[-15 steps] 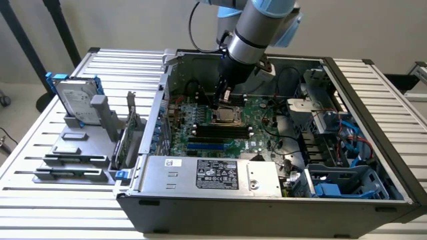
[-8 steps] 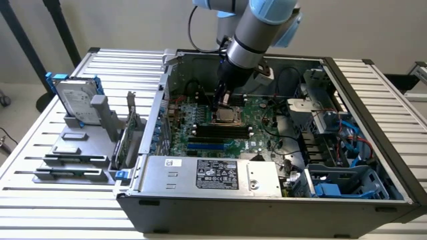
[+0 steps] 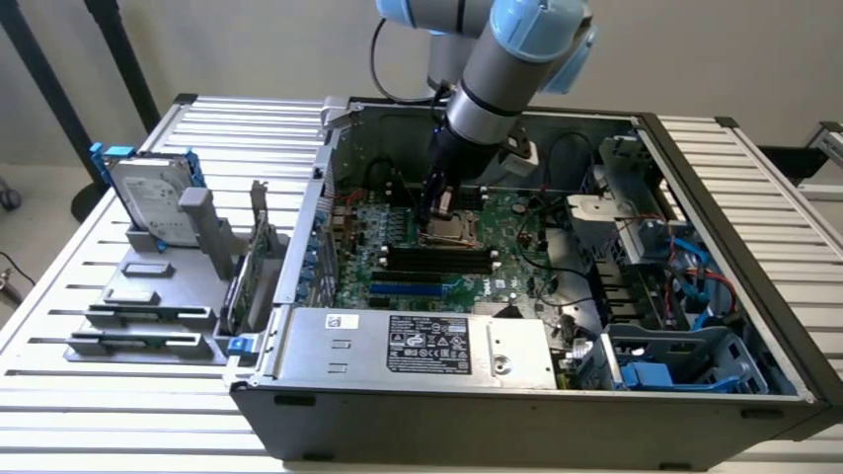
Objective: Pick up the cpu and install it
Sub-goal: 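Close the cpu cover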
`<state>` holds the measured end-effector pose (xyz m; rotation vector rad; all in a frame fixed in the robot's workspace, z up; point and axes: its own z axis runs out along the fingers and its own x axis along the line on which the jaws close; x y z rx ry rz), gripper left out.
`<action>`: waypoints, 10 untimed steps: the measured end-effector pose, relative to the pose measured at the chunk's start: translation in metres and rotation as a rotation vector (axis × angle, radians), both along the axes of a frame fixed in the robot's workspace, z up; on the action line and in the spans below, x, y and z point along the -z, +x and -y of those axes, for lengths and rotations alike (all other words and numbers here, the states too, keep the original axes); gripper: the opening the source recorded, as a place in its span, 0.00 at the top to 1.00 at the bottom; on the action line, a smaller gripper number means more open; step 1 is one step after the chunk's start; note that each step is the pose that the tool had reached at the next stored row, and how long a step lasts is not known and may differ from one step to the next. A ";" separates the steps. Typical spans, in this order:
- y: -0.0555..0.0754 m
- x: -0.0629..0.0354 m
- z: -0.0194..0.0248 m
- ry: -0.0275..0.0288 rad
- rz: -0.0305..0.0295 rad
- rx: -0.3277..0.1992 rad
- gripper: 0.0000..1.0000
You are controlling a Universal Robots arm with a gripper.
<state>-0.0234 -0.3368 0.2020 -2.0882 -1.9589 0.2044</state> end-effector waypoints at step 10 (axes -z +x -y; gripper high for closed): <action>0.000 0.0029 0.0001 0.0088 -0.0002 0.002 0.89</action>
